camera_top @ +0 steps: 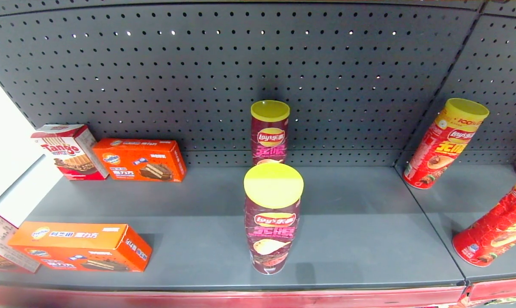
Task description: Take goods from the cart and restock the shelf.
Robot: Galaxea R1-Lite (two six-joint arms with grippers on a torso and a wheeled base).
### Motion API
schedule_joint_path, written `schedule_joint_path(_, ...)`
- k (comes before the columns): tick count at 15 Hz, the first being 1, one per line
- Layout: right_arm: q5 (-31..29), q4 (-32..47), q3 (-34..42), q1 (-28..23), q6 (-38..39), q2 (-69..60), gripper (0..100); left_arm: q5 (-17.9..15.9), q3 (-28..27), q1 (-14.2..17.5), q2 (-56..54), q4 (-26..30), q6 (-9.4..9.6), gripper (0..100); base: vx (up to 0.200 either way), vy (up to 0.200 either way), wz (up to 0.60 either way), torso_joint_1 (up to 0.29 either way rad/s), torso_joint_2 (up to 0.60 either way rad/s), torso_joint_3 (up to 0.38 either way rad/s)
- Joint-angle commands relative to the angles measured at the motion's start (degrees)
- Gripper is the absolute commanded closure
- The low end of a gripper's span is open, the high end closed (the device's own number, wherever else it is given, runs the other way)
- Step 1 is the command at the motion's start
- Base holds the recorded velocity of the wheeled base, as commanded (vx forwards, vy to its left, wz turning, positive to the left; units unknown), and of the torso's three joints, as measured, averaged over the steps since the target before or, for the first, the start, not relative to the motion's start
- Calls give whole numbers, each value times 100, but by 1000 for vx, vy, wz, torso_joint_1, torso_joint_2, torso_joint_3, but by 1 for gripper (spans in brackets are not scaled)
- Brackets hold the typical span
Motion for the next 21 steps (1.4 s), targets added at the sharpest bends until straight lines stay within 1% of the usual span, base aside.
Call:
schedule_joint_path(1,20,0,0,0,-11,-7,0,14,0,-1,11,0,-33,0,0,0,0,0,0,0)
schedule_joint_path(2,20,0,0,0,-11,-7,0,31,0,-1,11,0,-113,0,0,0,0,0,0,0)
schedule_joint_path(3,20,0,0,0,-11,-7,0,40,0,-1,11,0,-148,0,0,0,0,0,0,0)
schedule_joint_path(5,20,0,0,0,-11,-7,0,66,0,-1,11,0,-165,0,0,0,0,0,0,0)
schedule_joint_path(7,20,0,0,0,-11,-7,0,137,0,-1,11,0,-95,0,0,0,0,0,0,0)
schedule_joint_path(8,20,0,0,0,-11,-7,0,128,0,-1,11,0,-25,0,0,0,0,0,0,0)
schedule_joint_path(9,20,0,0,0,-11,-7,0,119,0,-1,11,0,46,0,-200,0,0,7,-2,-2)
schedule_joint_path(10,20,0,0,0,-11,-7,0,110,0,-1,11,0,46,0,-200,0,0,7,7,12)
schedule_joint_path(13,20,0,0,0,-11,-7,0,119,0,-1,11,0,19,0,0,0,0,0,0,0)
schedule_joint_path(16,20,0,0,0,-11,-7,0,75,0,-1,11,0,81,0,0,0,0,0,0,0)
schedule_joint_path(17,20,0,0,0,-11,-7,0,75,0,-1,11,0,81,0,0,200,0,2,7,7)
schedule_joint_path(19,20,0,0,0,-11,-7,0,75,0,-1,11,0,37,0,0,0,0,0,0,0)
schedule_joint_path(21,20,0,0,0,-11,-7,0,75,0,-1,11,0,37,0,0,0,0,0,0,0)
